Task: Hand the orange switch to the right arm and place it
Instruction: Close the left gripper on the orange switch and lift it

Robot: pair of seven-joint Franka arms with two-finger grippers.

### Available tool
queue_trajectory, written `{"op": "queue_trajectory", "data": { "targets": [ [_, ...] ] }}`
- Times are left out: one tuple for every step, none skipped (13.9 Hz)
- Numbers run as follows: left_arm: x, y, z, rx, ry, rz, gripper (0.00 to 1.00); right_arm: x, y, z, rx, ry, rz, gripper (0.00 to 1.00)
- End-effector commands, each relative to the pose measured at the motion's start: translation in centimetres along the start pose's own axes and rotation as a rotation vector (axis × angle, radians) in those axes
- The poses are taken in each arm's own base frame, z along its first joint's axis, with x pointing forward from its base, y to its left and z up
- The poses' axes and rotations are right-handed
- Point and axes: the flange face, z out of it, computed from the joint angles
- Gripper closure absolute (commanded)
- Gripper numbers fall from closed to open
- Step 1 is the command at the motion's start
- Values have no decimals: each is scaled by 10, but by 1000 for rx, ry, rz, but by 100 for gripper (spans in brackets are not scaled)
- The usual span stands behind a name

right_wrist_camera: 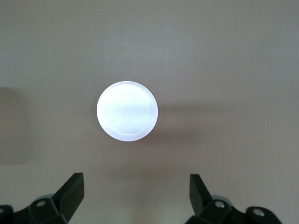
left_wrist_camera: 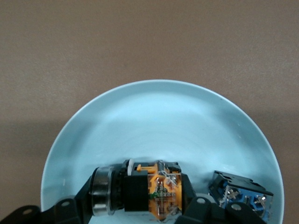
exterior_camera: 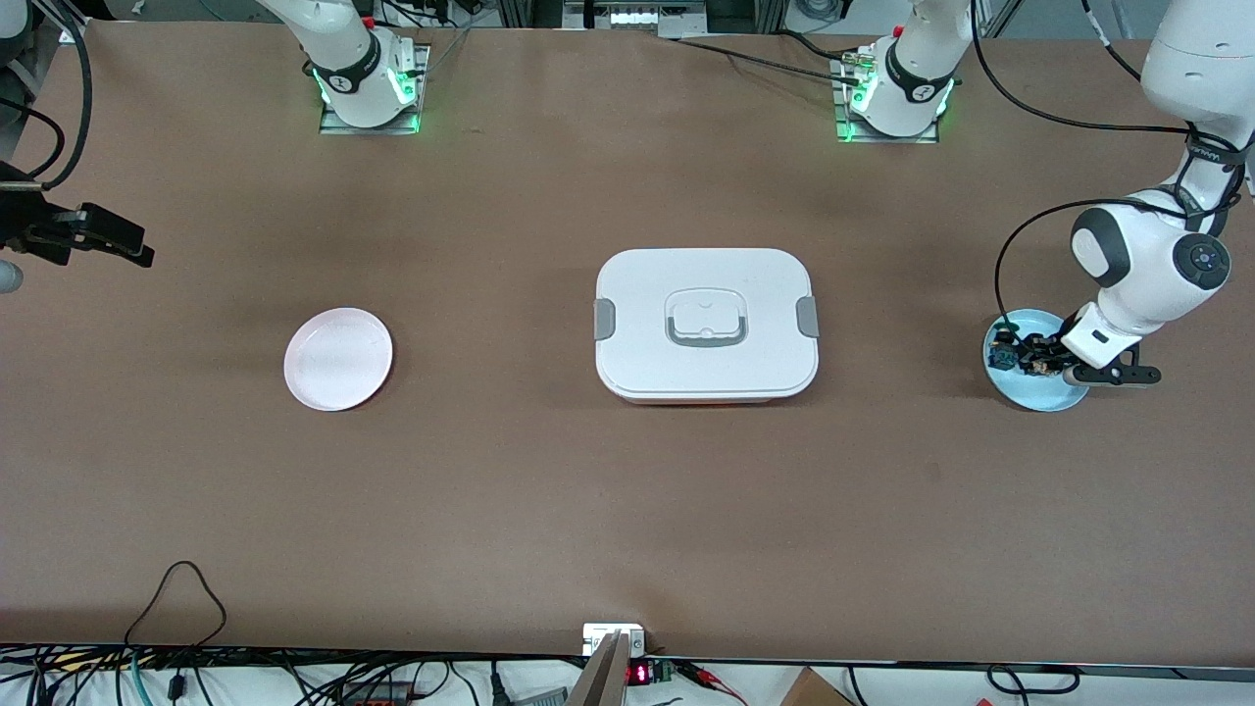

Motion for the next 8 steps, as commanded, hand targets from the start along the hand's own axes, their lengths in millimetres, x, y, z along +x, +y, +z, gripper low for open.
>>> {"op": "queue_trajectory", "data": {
  "targets": [
    [12,-7,-17,13,36,14,69,-3,-1,-5,11,5,7,0],
    [16,-9,-29,20,51,15,69,-5,-1,-6,12,5,7,0],
    [19,-7,-44,17,47,21,69,-5,-1,-7,13,5,7,0],
    [28,-9,-64,12,33,40,69,-6,-1,-7,14,2,8,0],
    [39,-11,-82,0,0,58,69,-6,-1,-7,12,2,8,0],
    [50,-12,-99,-22,-56,82,69,-6,-1,-7,14,2,7,0],
    [60,-13,-114,-39,-102,92,69,-5,-1,-6,12,-1,4,0],
    [69,-8,-130,-61,-139,106,69,-5,-1,-5,12,-3,1,0]
  ]
}}
